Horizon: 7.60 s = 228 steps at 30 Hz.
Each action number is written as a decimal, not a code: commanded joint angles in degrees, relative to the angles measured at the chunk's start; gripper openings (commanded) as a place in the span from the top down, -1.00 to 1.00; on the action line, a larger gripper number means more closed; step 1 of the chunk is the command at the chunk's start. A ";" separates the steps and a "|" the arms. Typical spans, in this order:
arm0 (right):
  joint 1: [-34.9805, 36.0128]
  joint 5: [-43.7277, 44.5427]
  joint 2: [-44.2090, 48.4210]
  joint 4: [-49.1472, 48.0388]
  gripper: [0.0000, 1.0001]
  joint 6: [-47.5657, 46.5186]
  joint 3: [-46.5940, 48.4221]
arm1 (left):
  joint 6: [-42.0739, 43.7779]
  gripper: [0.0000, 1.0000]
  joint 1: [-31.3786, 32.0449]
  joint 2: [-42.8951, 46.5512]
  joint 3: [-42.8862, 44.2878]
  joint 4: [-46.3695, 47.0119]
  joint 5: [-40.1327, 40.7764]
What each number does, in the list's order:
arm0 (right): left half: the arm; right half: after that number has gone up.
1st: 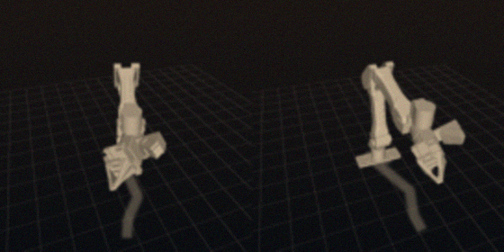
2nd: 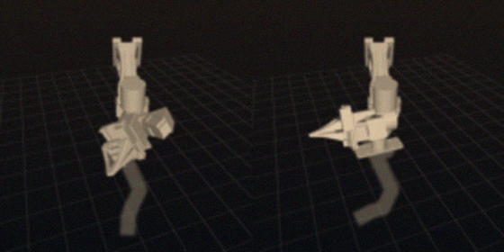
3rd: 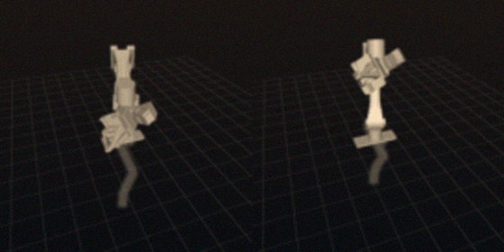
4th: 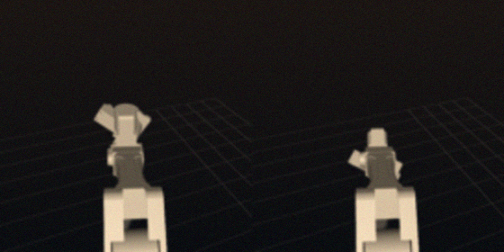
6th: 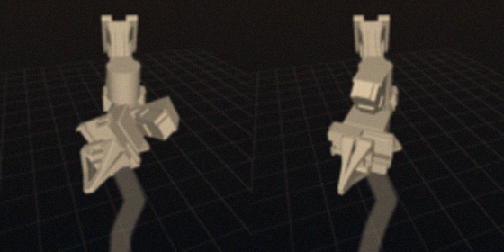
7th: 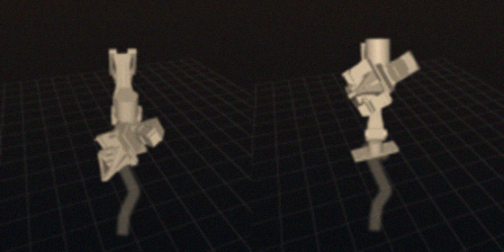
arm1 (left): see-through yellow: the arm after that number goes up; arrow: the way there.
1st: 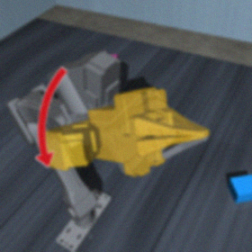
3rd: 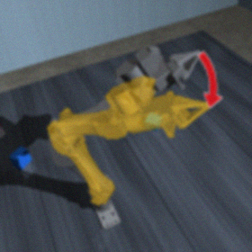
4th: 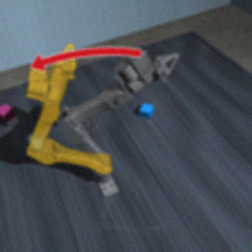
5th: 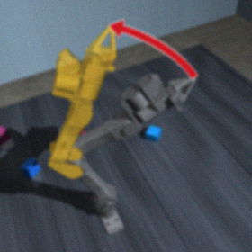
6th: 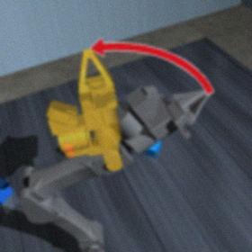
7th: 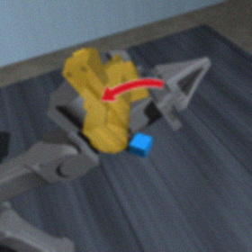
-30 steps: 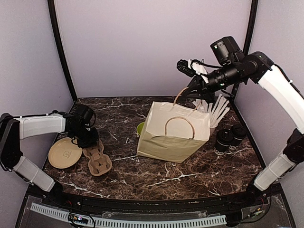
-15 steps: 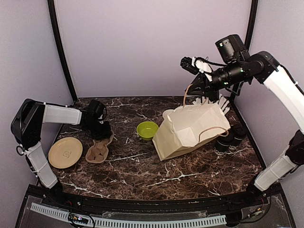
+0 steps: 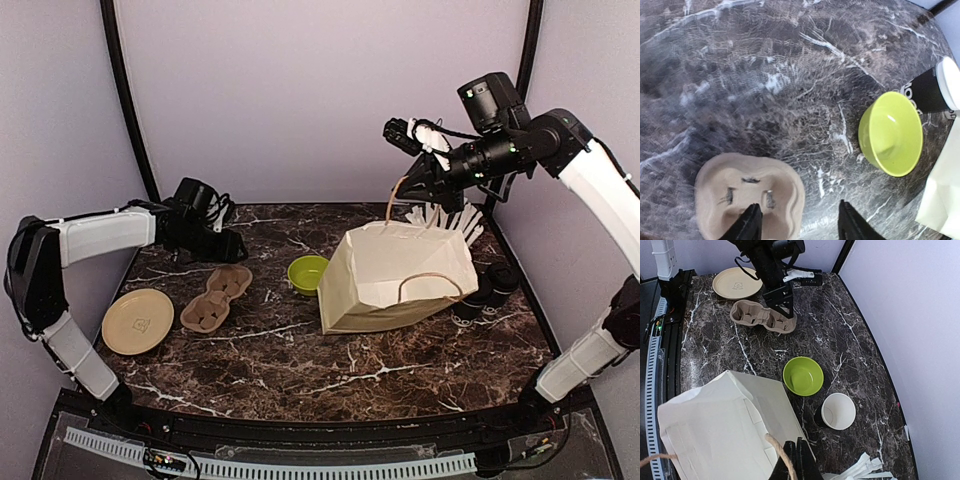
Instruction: Pack the takeout coffee
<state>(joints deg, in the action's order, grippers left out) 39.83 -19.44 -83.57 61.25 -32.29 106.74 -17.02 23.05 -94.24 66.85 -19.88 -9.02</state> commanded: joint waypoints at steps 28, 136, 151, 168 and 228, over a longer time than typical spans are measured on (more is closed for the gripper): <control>-0.54 2.39 -2.02 -3.02 1.00 3.47 2.51 | 17.19 -0.19 -0.02 0.72 -2.48 -19.07 9.45; 0.26 -13.52 -17.42 1.42 0.47 10.12 14.95 | 13.18 0.49 15.71 21.37 25.91 3.93 -29.65; 0.15 -17.32 -18.17 1.30 1.00 11.88 14.83 | 22.03 0.48 31.35 14.79 23.31 5.04 -25.58; 0.16 -20.28 -18.25 1.20 1.00 13.57 14.09 | 32.92 0.49 35.40 6.46 23.63 2.08 -17.21; -3.69 -17.95 -36.68 -5.81 0.00 11.76 -0.46 | 36.96 0.47 41.03 1.63 30.56 -34.58 14.05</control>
<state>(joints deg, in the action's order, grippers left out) 33.87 -33.56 -119.37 53.30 -17.74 107.53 19.59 64.03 -93.76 95.18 -50.78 5.56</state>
